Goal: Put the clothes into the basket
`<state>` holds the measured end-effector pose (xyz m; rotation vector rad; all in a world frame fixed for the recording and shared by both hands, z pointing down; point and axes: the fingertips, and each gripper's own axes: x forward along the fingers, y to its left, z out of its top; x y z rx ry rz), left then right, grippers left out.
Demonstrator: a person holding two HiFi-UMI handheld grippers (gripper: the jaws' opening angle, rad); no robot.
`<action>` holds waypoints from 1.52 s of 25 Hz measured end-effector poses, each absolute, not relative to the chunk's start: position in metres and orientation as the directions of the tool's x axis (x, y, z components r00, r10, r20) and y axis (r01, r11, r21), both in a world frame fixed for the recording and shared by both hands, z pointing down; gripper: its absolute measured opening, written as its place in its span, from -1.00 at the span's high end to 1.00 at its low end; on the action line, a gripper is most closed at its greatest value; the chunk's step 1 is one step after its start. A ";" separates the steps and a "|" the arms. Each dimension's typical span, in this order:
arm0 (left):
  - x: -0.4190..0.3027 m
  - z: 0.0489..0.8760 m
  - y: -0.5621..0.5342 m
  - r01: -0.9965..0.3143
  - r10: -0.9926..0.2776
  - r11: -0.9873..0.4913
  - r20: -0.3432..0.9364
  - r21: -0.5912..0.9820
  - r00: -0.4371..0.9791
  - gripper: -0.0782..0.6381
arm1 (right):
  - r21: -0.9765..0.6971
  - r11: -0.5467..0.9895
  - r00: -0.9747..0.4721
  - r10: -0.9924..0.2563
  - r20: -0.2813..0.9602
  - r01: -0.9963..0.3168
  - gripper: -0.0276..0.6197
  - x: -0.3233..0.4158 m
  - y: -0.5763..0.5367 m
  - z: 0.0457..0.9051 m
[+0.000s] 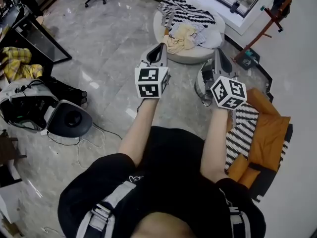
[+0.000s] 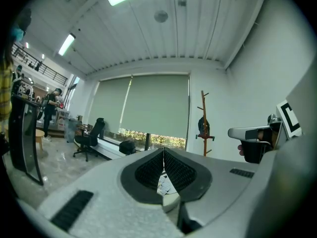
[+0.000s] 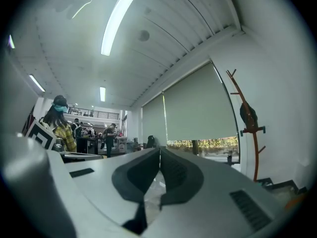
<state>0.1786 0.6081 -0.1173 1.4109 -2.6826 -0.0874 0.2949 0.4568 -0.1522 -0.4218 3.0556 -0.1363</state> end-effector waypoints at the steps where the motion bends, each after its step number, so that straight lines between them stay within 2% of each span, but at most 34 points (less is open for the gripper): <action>1: 0.175 -0.117 0.609 -0.817 -0.824 0.566 0.069 0.108 -0.562 0.75 | -0.092 0.961 -0.963 -0.267 -0.045 -0.262 0.88 0.291 0.458 -0.153; 6: 0.161 -0.113 0.600 -0.828 -0.834 0.552 0.071 0.097 -0.548 0.75 | -0.090 0.965 -0.966 -0.253 -0.055 -0.247 0.88 0.273 0.453 -0.148; 10: 0.139 -0.122 0.587 -0.836 -0.838 0.546 0.047 0.057 -0.544 0.75 | -0.115 0.964 -0.960 -0.254 -0.118 -0.240 0.88 0.255 0.429 -0.157; 19: 0.049 -0.097 0.481 -0.836 -0.833 0.549 0.090 0.006 -0.546 0.75 | -0.210 0.951 -0.948 -0.265 -0.175 -0.227 0.88 0.158 0.310 -0.134; 30: -0.088 -0.097 0.296 -0.854 -0.851 0.518 0.125 0.046 -0.510 0.75 | -0.235 0.933 -0.945 -0.305 -0.119 -0.271 0.88 0.012 0.118 -0.129; 38: -0.184 -0.084 0.218 -0.802 -0.809 0.587 0.132 0.109 -0.573 0.75 | -0.179 0.959 -0.972 -0.230 -0.038 -0.220 0.88 -0.087 0.038 -0.117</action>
